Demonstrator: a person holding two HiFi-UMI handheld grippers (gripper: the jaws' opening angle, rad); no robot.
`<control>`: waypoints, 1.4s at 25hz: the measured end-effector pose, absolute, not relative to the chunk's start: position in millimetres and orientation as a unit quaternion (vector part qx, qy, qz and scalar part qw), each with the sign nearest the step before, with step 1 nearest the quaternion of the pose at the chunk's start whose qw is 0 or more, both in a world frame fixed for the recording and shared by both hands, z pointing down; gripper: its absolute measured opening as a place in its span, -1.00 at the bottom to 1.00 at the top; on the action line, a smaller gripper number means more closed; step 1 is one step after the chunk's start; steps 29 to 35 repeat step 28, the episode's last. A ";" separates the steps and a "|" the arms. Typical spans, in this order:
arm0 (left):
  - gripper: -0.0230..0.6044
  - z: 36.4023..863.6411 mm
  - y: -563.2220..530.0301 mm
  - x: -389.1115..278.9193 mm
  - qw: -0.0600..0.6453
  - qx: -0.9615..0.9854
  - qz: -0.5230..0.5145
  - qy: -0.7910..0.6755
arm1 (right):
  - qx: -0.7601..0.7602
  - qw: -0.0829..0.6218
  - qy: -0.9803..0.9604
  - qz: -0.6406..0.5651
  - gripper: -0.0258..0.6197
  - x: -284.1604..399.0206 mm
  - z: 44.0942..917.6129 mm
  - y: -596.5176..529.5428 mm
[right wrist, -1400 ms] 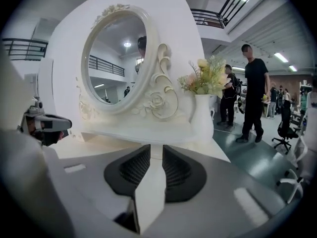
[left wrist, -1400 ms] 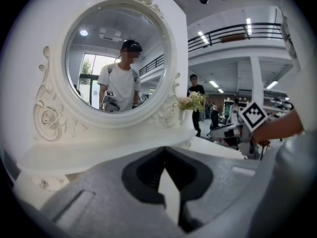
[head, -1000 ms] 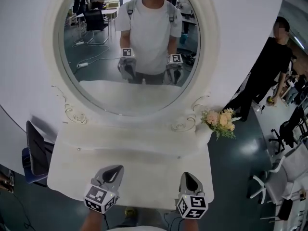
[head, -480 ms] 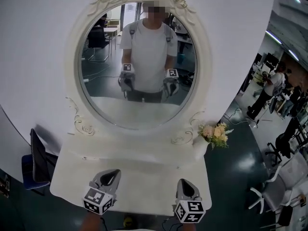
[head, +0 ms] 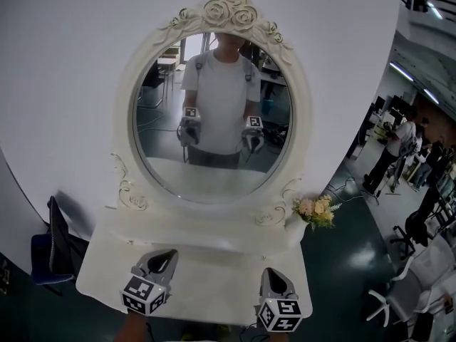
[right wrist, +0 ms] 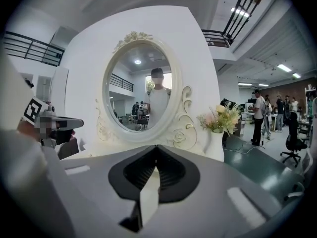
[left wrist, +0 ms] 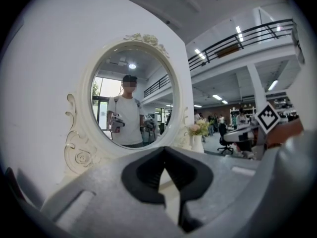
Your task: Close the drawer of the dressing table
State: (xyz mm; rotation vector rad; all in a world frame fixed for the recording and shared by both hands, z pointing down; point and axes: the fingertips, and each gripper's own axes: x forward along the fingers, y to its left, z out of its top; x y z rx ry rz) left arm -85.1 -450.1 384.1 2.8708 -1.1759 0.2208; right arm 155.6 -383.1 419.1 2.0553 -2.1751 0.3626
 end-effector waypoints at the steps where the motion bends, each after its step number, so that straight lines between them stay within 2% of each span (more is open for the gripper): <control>1: -0.93 382.8 -450.7 -86.2 0.014 0.923 0.070 -0.378 | 0.681 0.062 -0.719 0.119 -0.91 155.0 417.9 -383.1; 35: -0.93 350.8 -434.1 -89.2 -0.023 0.928 0.050 -0.370 | 0.695 0.053 -0.711 0.096 -0.91 154.4 392.5 -362.0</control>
